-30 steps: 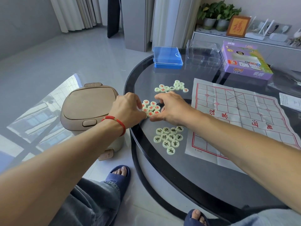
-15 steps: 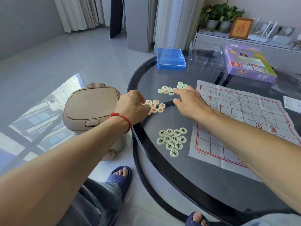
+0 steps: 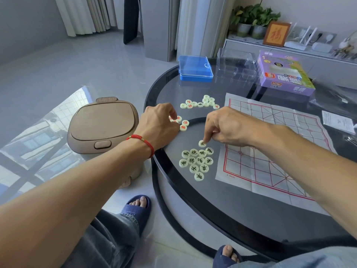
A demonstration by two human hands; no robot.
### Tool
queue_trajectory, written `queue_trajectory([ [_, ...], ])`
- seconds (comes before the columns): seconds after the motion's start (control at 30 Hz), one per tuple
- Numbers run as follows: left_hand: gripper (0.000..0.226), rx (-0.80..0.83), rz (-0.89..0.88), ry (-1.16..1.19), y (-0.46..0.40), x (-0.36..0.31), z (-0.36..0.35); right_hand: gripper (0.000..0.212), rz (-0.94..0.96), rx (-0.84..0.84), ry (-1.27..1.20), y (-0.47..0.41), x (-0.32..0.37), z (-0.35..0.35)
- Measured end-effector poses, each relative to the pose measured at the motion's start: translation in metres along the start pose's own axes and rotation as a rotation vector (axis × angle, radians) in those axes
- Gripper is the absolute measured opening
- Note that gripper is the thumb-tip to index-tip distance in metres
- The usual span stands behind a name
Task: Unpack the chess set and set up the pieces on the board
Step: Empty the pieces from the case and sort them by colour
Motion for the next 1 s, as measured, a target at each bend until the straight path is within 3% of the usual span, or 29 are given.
queue_trajectory([
  [0.1,0.015,-0.013,0.003,0.001,-0.001,0.001,0.003,0.031,0.031,0.064,-0.064,0.011,0.006,-0.002],
  [0.27,0.016,-0.037,0.02,-0.011,-0.003,0.003,0.005,0.036,-0.13,-0.218,0.001,-0.008,-0.018,0.01],
  [0.43,0.02,-0.058,0.018,-0.029,-0.004,0.007,0.006,0.055,-0.267,-0.112,0.065,-0.038,-0.024,-0.009],
  [0.63,0.019,-0.042,0.012,-0.039,-0.002,0.01,0.009,0.053,-0.321,-0.16,0.058,-0.044,-0.024,-0.009],
  [0.7,0.018,-0.04,0.009,-0.035,-0.003,0.01,0.01,0.043,-0.311,-0.198,-0.011,-0.036,-0.024,-0.001],
  [1.0,0.017,-0.007,0.001,-0.031,0.002,0.003,0.01,0.036,-0.169,0.081,-0.064,0.007,-0.002,0.0],
])
Point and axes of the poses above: each hand's wrist, its own y-axis away from the middle knuckle, its own z-axis out of the back of the hand, x = y × z, the point moved 7 cm from there along -y, towards the middle knuckle, and after that the axes turned 6 degrees about -x, right-handed, at the moved point
